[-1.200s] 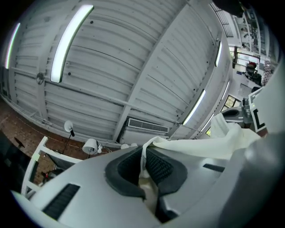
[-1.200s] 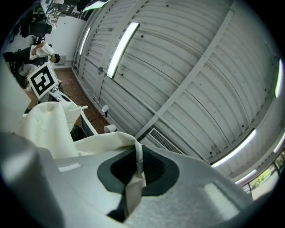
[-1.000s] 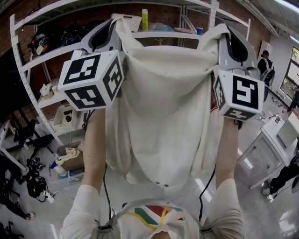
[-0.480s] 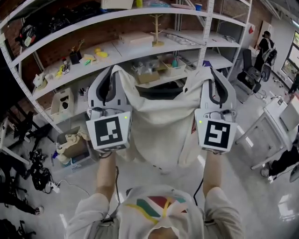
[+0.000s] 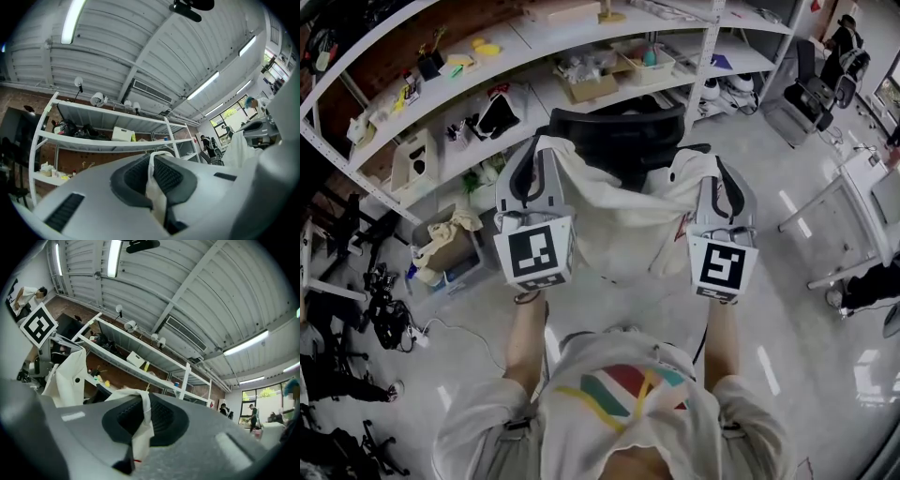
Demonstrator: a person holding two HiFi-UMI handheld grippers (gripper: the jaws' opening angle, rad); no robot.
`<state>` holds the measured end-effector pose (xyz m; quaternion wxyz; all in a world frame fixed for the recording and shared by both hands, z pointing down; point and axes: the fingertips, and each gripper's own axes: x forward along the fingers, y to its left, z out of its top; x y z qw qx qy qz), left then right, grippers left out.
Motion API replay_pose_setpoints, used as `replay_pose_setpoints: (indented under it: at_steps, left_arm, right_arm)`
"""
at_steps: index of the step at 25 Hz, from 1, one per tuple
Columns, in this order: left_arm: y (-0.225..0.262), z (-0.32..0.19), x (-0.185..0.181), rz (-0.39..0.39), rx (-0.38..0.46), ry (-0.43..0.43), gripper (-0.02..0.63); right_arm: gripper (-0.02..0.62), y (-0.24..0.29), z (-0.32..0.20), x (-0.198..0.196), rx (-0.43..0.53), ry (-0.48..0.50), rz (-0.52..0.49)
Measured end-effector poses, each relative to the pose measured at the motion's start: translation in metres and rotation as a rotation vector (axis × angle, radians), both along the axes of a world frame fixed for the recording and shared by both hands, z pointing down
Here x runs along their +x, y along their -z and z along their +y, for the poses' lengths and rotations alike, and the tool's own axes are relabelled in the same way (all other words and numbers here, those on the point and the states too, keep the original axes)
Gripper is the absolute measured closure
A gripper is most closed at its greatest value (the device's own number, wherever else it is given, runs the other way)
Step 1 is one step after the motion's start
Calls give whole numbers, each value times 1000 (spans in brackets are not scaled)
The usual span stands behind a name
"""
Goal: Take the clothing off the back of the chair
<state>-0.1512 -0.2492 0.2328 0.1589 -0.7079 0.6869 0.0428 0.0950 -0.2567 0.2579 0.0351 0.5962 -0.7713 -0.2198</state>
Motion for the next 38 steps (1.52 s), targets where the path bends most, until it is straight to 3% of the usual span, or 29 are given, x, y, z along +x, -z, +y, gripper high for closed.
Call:
replay_pose_setpoints:
  at_steps: [7,17,38]
  left_arm:
    - [-66,4,0,35,-130,34,588]
    - [-106,15,0,7,-193,52,588]
    - [-130,32,-15,34,-261,92,588]
  right_arm:
    - [586,-61,5,0,-123,-14,13]
    - [586,-114,18,10,-252,-55,-39]
    - [586,-126,25,12,-302,-65,-30]
